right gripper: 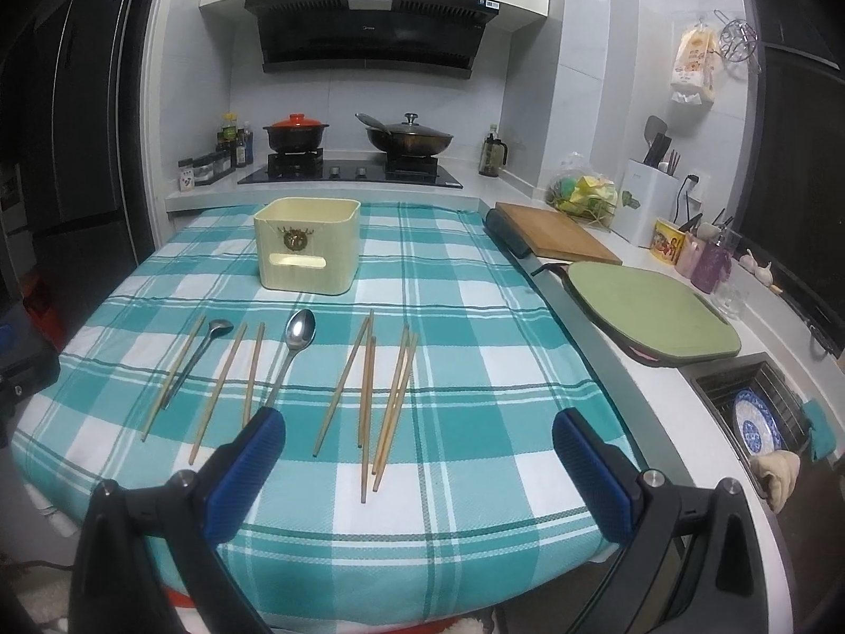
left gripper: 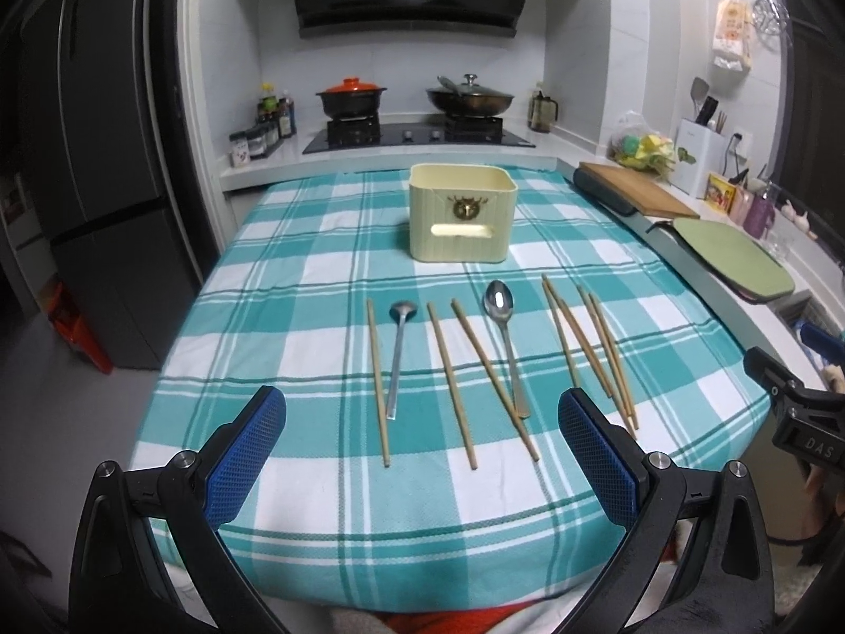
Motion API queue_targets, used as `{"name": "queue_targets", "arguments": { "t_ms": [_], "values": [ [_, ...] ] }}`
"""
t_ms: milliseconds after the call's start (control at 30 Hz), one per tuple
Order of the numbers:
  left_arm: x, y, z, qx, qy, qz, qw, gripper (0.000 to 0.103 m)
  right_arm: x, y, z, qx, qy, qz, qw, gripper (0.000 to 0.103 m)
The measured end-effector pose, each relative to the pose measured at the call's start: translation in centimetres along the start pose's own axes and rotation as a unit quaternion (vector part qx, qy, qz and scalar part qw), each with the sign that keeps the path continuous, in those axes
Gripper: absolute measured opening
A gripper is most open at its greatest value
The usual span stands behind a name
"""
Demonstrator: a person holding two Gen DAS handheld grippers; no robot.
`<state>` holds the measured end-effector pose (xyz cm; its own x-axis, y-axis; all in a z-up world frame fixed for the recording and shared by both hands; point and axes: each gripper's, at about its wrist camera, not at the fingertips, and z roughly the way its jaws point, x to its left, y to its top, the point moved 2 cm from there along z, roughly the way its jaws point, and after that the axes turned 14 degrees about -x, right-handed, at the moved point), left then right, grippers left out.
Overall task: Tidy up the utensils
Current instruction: 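Lower and grasp a wooden chopstick with the right tool while the left tool grasps another chopstick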
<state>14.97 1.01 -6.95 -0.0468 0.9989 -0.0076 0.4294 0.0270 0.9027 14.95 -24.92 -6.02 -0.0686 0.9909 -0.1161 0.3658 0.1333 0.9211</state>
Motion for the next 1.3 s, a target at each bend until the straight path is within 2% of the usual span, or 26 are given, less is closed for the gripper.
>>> {"name": "queue_targets", "arguments": {
  "t_ms": [367, 433, 533, 600, 833, 1000, 1167, 1300],
  "values": [
    [0.3, -1.8, 3.8, 0.054, 0.002, -0.008, 0.9985, 0.103, 0.1, -1.0, 3.3, 0.038, -0.007, -0.008, 0.999, 0.103],
    [0.2, -2.3, 4.6, 0.071, -0.006, -0.01, 0.9974, 0.103, 0.1, -1.3, 3.9, 0.045, 0.004, -0.006, 0.999, 0.103],
    [0.8, -3.2, 5.9, 0.097, -0.015, -0.022, 0.9949, 0.103, -0.3, -1.9, 5.0, 0.066, 0.05, 0.01, 0.996, 0.103],
    [1.8, -3.7, 6.5, 0.102, -0.014, -0.039, 0.9939, 0.103, -1.1, -2.5, 6.1, 0.078, 0.056, 0.017, 0.995, 0.103],
    [6.9, -4.2, 10.5, 0.1, 0.015, -0.083, 0.9914, 0.103, -5.8, -5.6, 11.7, 0.119, -0.014, 0.026, 0.992, 0.103],
    [9.7, -4.1, 14.2, 0.103, 0.036, -0.105, 0.9885, 0.103, -6.8, -7.4, 13.9, 0.116, -0.005, 0.054, 0.992, 0.103],
    [9.2, -3.7, 18.5, 0.104, 0.036, -0.081, 0.9906, 0.103, -6.2, -8.0, 14.6, 0.101, 0.02, 0.063, 0.993, 0.103],
    [8.4, -4.0, 23.1, 0.118, 0.052, -0.048, 0.9904, 0.103, -6.2, -7.7, 15.0, 0.098, 0.026, 0.074, 0.992, 0.103]
  ]
}}
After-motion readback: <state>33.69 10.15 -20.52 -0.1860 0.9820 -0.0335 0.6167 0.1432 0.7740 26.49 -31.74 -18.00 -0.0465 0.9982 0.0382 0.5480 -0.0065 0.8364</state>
